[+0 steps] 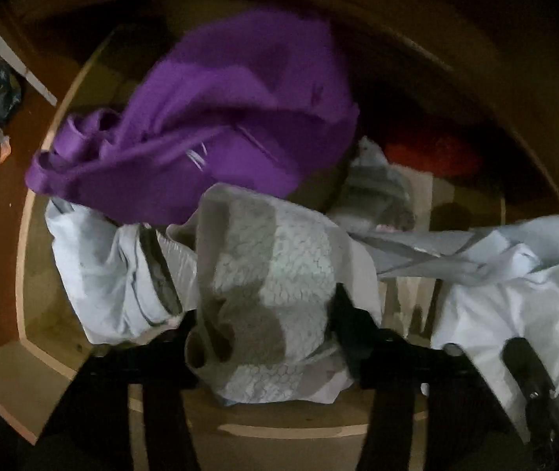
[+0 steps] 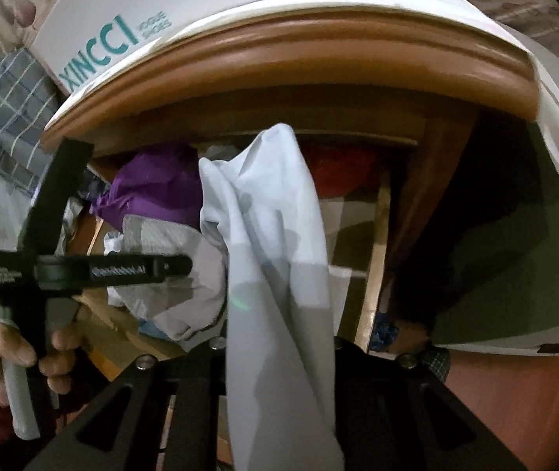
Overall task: Take underwear out of drawer
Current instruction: 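Grasp and lift the hexagon-patterned underwear with the left gripper while the right holds the grey cloth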
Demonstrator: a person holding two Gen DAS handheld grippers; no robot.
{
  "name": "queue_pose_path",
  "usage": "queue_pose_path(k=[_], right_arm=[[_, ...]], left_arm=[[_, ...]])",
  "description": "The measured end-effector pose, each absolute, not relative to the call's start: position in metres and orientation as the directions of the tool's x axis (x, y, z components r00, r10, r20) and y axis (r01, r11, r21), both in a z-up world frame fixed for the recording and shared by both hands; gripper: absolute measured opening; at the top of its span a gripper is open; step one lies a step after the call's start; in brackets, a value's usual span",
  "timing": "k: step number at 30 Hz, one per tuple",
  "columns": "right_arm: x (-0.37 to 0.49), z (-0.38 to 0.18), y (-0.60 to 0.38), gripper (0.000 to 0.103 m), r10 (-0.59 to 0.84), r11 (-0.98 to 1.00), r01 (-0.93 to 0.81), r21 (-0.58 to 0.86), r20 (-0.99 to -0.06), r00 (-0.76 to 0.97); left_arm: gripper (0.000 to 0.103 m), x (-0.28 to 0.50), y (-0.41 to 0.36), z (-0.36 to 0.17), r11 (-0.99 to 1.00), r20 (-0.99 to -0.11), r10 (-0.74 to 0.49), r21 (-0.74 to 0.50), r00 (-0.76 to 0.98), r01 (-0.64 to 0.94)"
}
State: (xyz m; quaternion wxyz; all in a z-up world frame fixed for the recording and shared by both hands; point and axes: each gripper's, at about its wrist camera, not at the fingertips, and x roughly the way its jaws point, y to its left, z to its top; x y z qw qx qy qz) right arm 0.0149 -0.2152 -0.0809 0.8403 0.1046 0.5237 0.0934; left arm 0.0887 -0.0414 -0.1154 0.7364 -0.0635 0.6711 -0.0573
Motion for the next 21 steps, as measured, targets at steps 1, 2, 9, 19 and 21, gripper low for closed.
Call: queue_pose_path(k=[1,2,9,19,21], right_arm=[[0.015,-0.08,-0.215,0.015,0.272,0.959,-0.049,0.279,-0.857,0.437],[0.019,-0.079,-0.211,0.015,0.276,0.958,-0.049,0.284,-0.855,0.44],[0.021,-0.079,-0.207,0.015,0.271,0.959,-0.054,0.277,-0.848,0.456],[0.008,-0.076,-0.223,0.015,0.257,0.962,-0.038,0.272,-0.843,0.472],[0.008,-0.076,-0.222,0.015,0.251,0.963,-0.038,0.265,-0.844,0.474]], left_arm=[[0.034,0.088,-0.043,-0.114,0.988,-0.983,-0.152,-0.153,0.107,0.004],[0.024,0.087,-0.045,-0.112,0.989,-0.983,-0.145,-0.145,0.116,0.011],[0.017,0.072,-0.037,-0.091,0.983,-0.97,-0.186,-0.183,0.158,0.032],[0.016,0.043,-0.017,-0.04,0.975,-0.942,-0.22,-0.205,0.252,0.084],[0.016,0.038,-0.012,-0.026,0.975,-0.934,-0.221,-0.202,0.282,0.094]])
